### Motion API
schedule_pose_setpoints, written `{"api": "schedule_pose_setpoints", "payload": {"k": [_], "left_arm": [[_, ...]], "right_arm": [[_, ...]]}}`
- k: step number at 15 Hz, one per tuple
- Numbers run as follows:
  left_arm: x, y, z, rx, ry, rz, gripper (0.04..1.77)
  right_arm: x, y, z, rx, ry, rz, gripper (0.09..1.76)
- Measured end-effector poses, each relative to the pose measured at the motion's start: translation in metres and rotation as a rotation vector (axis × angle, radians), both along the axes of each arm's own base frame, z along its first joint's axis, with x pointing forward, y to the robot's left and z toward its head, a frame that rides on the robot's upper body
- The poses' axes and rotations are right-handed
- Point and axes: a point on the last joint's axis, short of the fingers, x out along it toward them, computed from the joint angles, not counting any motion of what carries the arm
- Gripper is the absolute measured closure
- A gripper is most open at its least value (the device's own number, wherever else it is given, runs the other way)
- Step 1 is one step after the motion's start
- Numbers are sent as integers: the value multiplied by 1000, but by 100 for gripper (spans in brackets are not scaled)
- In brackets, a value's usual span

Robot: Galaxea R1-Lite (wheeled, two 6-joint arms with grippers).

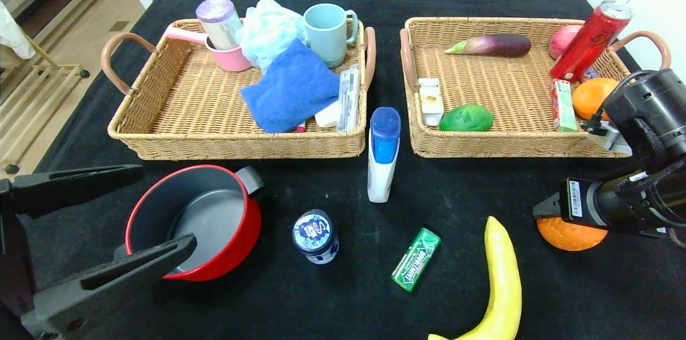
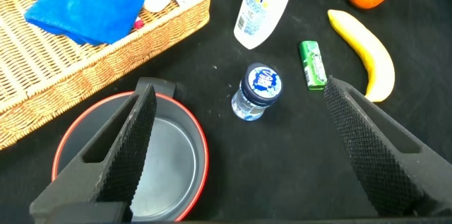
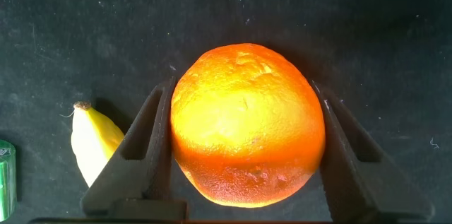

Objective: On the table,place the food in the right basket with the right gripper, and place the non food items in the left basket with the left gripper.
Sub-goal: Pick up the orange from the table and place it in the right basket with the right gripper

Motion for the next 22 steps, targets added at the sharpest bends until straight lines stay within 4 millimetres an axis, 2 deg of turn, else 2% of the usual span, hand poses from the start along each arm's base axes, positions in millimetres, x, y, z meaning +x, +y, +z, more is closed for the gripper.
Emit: {"api": "schedule_pose_setpoints", "payload": {"k": [4,7,11,14,18,22], "left_arm": [[0,0,0,1,2,-2,9],[0,0,0,2,1,-2,9],[-2,1,1,0,-7,-1,9],[-3,1,1,10,-16,-3,9],[-4,2,3,3,-28,1,9],[-7,3,6,-4,-42,2,9]], "right_arm": [[-2,1,2,4,-5,6,66],[-11,1,13,17,-44,29,66],[-34,1,40,30,-150,78,66],[-39,0,69,48,-255,84,66],[-20,-2,101,42,-373,57,66],[22,-5,114,-1,-428,26,66]]}}
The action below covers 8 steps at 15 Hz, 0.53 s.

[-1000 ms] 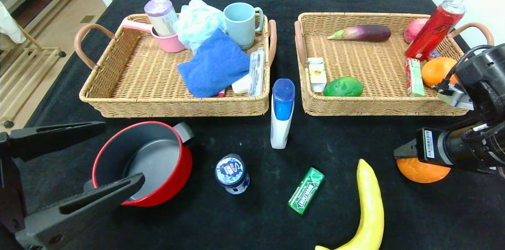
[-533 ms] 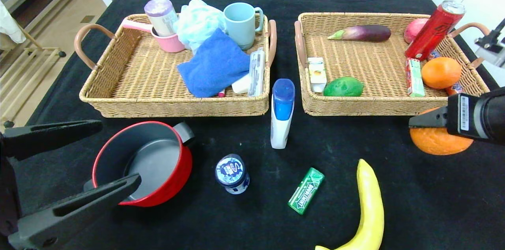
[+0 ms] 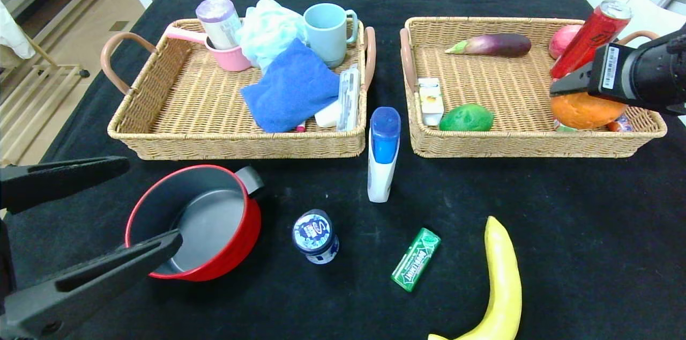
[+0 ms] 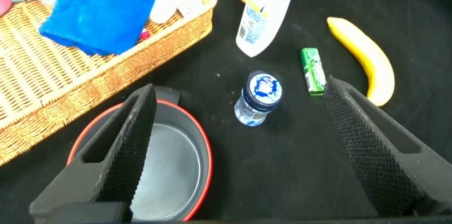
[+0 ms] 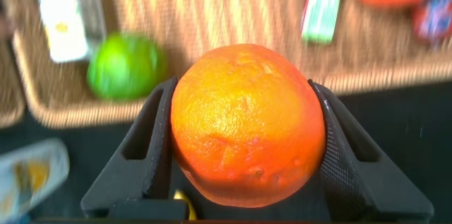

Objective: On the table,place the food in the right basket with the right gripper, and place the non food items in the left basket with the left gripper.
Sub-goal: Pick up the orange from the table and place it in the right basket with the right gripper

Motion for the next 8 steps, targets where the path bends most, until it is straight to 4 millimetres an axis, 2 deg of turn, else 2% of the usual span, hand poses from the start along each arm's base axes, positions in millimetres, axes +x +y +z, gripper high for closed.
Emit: {"api": "schedule_pose_setpoints", "payload": {"k": [4,8], "left_arm": [[-2,1,1,-2,-7,-4,9],[-4,2,2,-5,-14,-6,9]], "right_arm": [[39,2,6,-2,-47,-24,66],[76,5,1,-29,-150,-35,66]]}}
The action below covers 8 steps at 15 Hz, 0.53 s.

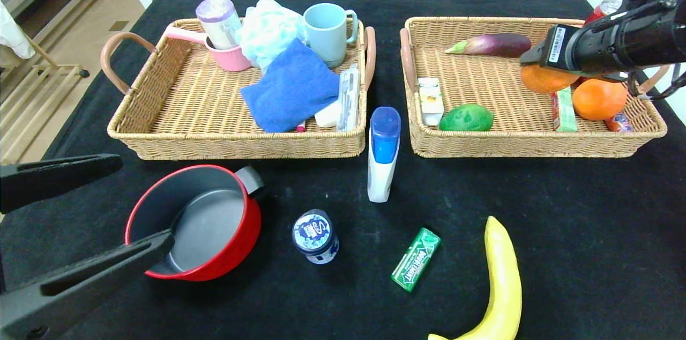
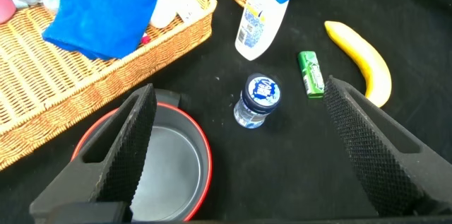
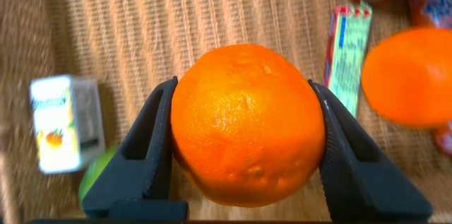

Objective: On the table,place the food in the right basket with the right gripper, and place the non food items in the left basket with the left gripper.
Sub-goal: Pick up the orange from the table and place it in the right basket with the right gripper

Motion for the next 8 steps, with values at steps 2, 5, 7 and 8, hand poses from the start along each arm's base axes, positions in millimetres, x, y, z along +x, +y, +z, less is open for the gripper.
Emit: {"api": "schedule_pose_setpoints", "payload": {"k": [2,5,7,8], "left_arm": [[-1,0,0,-1,-3,0,9],[-1,1,1,-2,-5,0,9],[-1,1,1,-3,-6,0,9],[-1,1,1,-3,-5,0,9]], "right_arm": [[15,2,-8,-7,-22,-28,66],[26,4,-20,-21,8,-44,66],[28,4,-24,-25,17,-46,66],[29,4,-25,-24,20,-47,66]]}}
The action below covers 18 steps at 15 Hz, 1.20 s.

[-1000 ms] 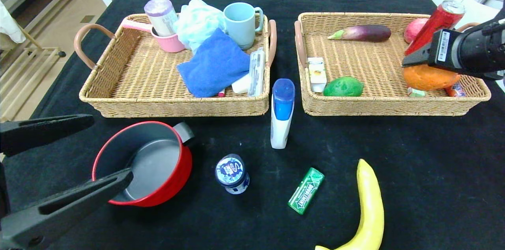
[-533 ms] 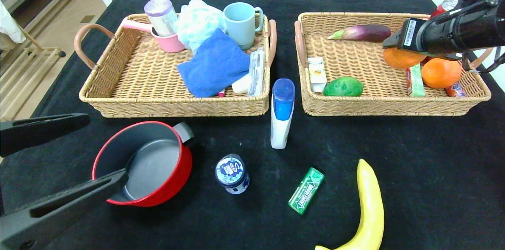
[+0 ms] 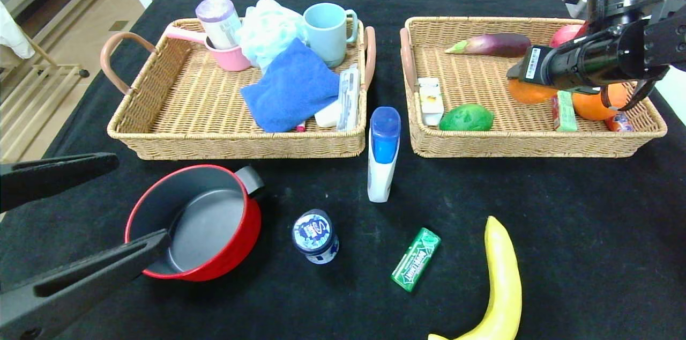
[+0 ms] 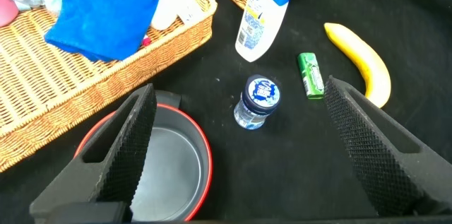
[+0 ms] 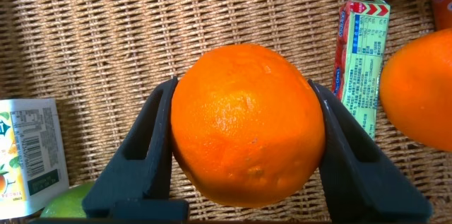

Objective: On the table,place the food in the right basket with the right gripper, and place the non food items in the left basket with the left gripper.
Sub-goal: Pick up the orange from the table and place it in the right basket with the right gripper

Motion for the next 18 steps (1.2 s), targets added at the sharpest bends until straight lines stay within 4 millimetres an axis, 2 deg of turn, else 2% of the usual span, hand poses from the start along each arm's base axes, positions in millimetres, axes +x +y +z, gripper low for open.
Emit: {"api": "schedule_pose_setpoints", "payload": {"k": [2,5,11,14,18], "left_arm": [[0,0,1,-2,-4,1,9],[0,0,2,-3,-7,2,9],[0,0,1,-1,-3,3,9],[0,0,1,-1,-2,3,9],[0,0,0,1,1,2,9]], "right_arm": [[0,0,-1,-6,2,-11,66],[0,0,0,-9,0,-23,48],[-7,2,4,-50,-5,-48,30],[-29,7,10,-67,53,-18,25],[-82,21,17,13,149,22,20]]}}
